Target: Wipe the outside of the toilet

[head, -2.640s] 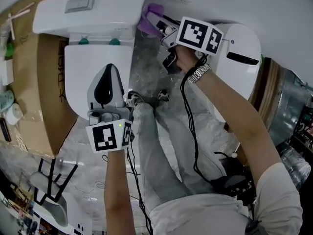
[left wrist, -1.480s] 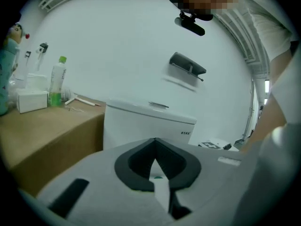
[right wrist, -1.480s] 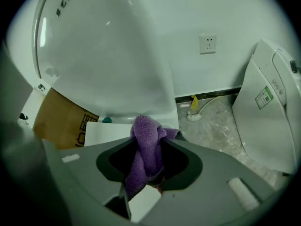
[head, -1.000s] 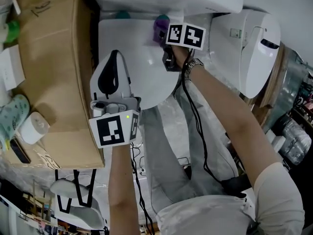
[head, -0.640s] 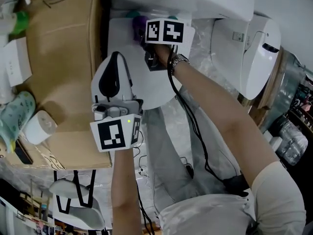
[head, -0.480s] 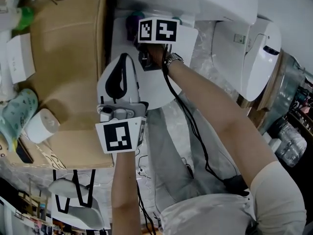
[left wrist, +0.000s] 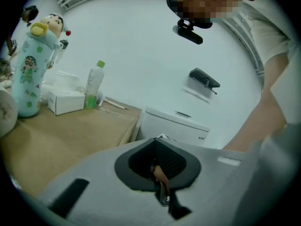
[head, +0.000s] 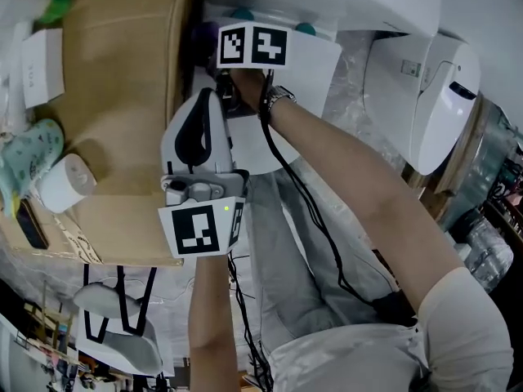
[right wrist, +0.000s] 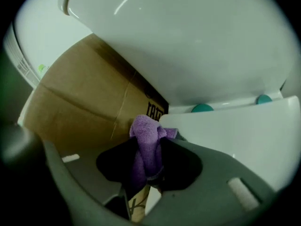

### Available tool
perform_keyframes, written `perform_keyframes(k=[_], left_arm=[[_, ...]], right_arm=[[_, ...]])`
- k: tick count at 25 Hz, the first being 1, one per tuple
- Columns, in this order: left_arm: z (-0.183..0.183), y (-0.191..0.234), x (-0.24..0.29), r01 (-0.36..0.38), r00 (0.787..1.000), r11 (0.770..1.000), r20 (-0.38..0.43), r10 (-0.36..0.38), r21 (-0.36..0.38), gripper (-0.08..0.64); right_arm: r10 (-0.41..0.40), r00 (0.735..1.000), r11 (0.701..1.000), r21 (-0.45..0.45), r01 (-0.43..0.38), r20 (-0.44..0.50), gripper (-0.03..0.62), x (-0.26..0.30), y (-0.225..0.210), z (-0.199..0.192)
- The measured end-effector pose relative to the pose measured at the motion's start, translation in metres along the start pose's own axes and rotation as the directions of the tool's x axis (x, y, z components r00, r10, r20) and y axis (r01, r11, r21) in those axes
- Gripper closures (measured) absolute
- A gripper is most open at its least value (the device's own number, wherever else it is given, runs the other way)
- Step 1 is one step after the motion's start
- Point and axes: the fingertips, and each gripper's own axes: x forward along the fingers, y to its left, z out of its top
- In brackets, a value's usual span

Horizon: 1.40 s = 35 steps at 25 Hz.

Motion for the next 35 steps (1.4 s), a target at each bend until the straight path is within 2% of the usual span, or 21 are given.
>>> perform_keyframes(k=[4,7,9,13,17,22,25,32,35], left_arm=[[-0.003,-0.01,-0.022,-0.038,0.999,0.999,0.002,0.038,0.015,0.555],[-0.008,-0.016,-0.033,-0.073,0.997,0.997,0.012,0.073,0.025,0.555],[-0.014,-0.019,-0.041,-0.095,0.995,0.995,0.016,0.094,0.023,0.555],[-0.027,-0.024,-0.052,-0.111,0.994,0.993,-0.002,0.111,0.037,0.555],[-0.028,-0.039,-0.051,-0.111,0.994,0.993,-0.001,0.111,0.041,0.555],[-0.027,-0.07,-0.041,-0.081,0.997,0.995,0.01,0.081,0.06,0.555],[-0.03,-0.085,-0.037,-0.074,0.997,0.995,0.007,0.074,0.068,0.555],[-0.037,-0.13,-0.032,-0.037,0.999,0.995,-0.006,0.038,0.091,0.555],[-0.037,-0.145,-0.035,-0.033,0.999,0.995,-0.006,0.034,0.099,0.555]], right_arm=[[0.053,0.997,0.998,-0.013,-0.054,-0.063,0.437,0.003,0.008,-0.037],[0.042,0.993,0.997,-0.057,-0.048,-0.111,0.437,0.014,0.001,-0.062],[0.031,0.995,0.998,-0.058,-0.036,-0.096,0.437,0.013,-0.008,-0.066],[0.008,0.998,1.0,-0.005,-0.008,-0.067,0.437,-0.004,-0.034,-0.068],[-0.014,0.999,0.999,0.052,0.016,-0.041,0.439,-0.032,-0.071,-0.065],[-0.058,0.998,0.996,0.061,0.06,-0.021,0.44,-0.07,-0.123,-0.064],[-0.089,0.996,0.991,0.097,0.089,-0.004,0.44,-0.094,-0.157,-0.065],[-0.185,0.983,0.971,0.157,0.182,0.005,0.439,-0.153,-0.247,-0.073],[-0.219,0.976,0.965,0.15,0.216,0.002,0.439,-0.172,-0.276,-0.078]])
